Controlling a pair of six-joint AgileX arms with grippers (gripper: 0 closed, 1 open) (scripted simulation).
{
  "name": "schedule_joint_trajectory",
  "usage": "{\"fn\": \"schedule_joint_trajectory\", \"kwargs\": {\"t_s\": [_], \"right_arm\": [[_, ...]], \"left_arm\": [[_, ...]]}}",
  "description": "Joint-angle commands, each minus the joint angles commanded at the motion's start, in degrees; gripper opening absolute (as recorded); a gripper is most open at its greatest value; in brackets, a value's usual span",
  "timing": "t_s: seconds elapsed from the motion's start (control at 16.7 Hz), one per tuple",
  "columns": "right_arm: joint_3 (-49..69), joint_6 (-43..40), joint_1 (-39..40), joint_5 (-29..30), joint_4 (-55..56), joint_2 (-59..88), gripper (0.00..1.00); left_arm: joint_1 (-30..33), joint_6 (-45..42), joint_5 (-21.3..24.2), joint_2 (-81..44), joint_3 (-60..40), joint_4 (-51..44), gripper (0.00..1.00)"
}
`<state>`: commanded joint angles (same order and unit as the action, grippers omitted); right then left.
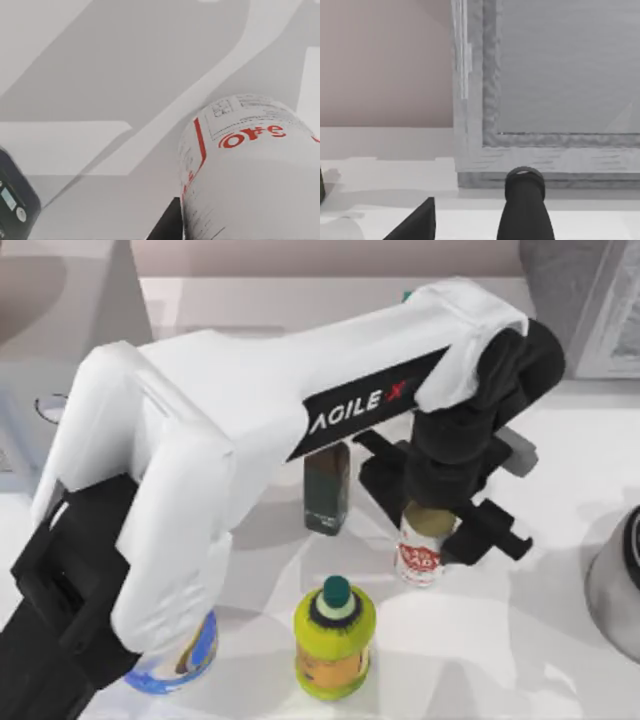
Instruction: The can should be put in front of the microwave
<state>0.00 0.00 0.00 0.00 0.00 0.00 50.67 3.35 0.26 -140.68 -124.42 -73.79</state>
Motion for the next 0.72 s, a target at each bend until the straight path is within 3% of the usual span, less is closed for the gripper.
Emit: {"fn": "schedule_joint_trajectory", "kwargs": {"t_s": [0.42,0.72], "right_arm": [[0.0,0.0,0.0,0.0,0.0,0.0,1.00],[0.0,0.0,0.0,0.0,0.0,0.0,1.00]], "left_arm": [[0.2,0.1,-0.2,-0.4,-9.2,-8.4,0.00],[0.1,0.0,0.0,-0.5,-9.7,-9.2,0.00]]}}
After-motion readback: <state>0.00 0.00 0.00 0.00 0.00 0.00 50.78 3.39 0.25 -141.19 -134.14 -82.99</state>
